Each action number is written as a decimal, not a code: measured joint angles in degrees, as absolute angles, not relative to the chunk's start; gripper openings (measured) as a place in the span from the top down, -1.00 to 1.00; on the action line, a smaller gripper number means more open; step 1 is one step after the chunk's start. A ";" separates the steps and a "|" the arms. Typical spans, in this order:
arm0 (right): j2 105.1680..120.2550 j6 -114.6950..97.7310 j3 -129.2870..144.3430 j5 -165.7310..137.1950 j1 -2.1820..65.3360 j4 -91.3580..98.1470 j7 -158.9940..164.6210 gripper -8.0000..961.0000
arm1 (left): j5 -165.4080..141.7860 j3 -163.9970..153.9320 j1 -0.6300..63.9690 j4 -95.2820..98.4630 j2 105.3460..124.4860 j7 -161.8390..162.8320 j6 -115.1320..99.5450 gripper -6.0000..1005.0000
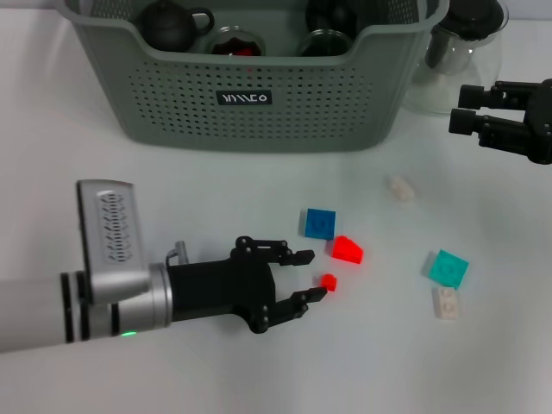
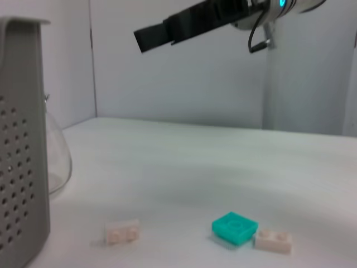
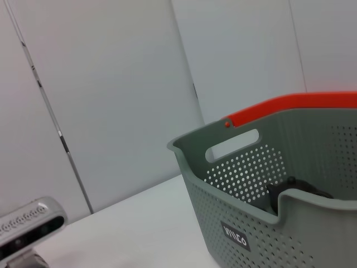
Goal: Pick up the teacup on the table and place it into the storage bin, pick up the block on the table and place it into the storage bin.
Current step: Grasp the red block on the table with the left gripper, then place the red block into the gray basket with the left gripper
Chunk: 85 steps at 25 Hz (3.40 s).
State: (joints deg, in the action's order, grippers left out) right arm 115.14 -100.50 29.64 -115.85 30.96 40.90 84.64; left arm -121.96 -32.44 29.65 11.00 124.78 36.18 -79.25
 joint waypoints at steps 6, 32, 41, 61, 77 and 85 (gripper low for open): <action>115.18 -100.50 29.62 -115.85 31.41 40.80 84.64 -0.03 | -121.67 -32.43 32.61 6.61 124.87 33.27 -73.86 0.09; 115.58 -100.29 29.71 -115.84 31.57 40.78 84.64 -0.03 | -121.79 -32.45 35.11 1.50 124.89 28.74 -67.61 0.17; 115.65 -100.28 29.71 -115.83 31.52 40.78 84.64 -0.03 | -121.72 -31.74 35.48 1.31 124.89 28.74 -66.74 0.23; 115.57 -100.28 29.70 -115.84 31.24 40.78 84.64 -0.03 | -121.98 -32.08 29.80 19.74 124.10 51.57 -88.63 0.65; 115.62 -100.38 29.71 -115.84 31.78 40.85 84.64 -0.03 | -106.34 -26.92 41.18 51.78 115.46 106.61 -102.11 0.59; 115.61 -100.32 29.90 -116.01 31.82 40.89 84.64 -0.03 | -123.87 -40.41 48.66 55.10 113.52 120.80 -79.04 0.56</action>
State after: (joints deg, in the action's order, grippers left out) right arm 115.61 -100.32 29.90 -116.01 31.82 40.89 84.64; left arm -123.87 -40.41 48.66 55.10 113.52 120.80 -79.04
